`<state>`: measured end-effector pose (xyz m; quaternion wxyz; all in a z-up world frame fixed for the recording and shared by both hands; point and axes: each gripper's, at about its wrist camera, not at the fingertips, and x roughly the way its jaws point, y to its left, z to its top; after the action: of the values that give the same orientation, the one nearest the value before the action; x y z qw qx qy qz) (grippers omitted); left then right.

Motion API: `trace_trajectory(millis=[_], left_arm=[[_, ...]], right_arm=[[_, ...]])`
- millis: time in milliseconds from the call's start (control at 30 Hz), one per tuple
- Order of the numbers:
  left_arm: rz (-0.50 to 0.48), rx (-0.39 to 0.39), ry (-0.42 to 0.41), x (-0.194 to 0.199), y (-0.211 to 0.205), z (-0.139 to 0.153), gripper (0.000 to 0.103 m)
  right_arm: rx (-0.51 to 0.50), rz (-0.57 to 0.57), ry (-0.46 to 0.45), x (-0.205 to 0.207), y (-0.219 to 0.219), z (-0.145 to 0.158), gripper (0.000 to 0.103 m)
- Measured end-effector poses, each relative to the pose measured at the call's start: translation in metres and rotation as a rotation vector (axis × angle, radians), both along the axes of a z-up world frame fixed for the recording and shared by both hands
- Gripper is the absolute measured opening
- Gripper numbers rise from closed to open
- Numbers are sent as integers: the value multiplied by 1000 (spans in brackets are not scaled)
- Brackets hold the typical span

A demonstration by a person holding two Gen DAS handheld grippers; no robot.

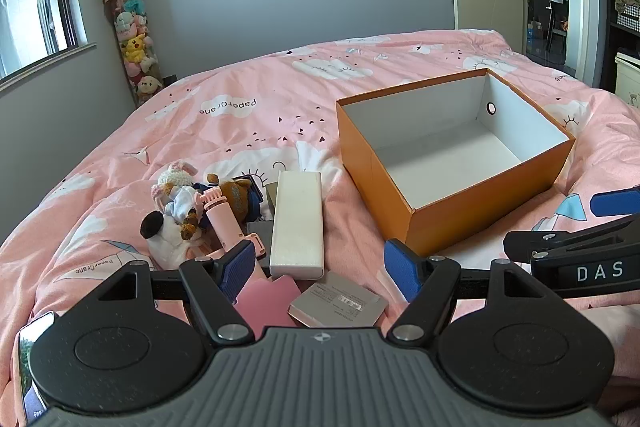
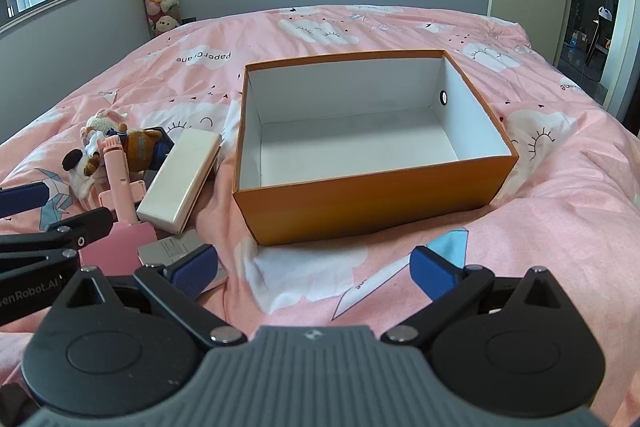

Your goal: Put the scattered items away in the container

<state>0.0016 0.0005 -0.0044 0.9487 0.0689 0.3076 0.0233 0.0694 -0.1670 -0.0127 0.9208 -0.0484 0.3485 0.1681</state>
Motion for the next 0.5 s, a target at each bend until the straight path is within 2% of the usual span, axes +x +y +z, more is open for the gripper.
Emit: trace_trajectory(millis=[500], left_arm=[[1,-2,41,7,2,-6,84]], right_arm=[[-10,35,28,7,8,-6,102]])
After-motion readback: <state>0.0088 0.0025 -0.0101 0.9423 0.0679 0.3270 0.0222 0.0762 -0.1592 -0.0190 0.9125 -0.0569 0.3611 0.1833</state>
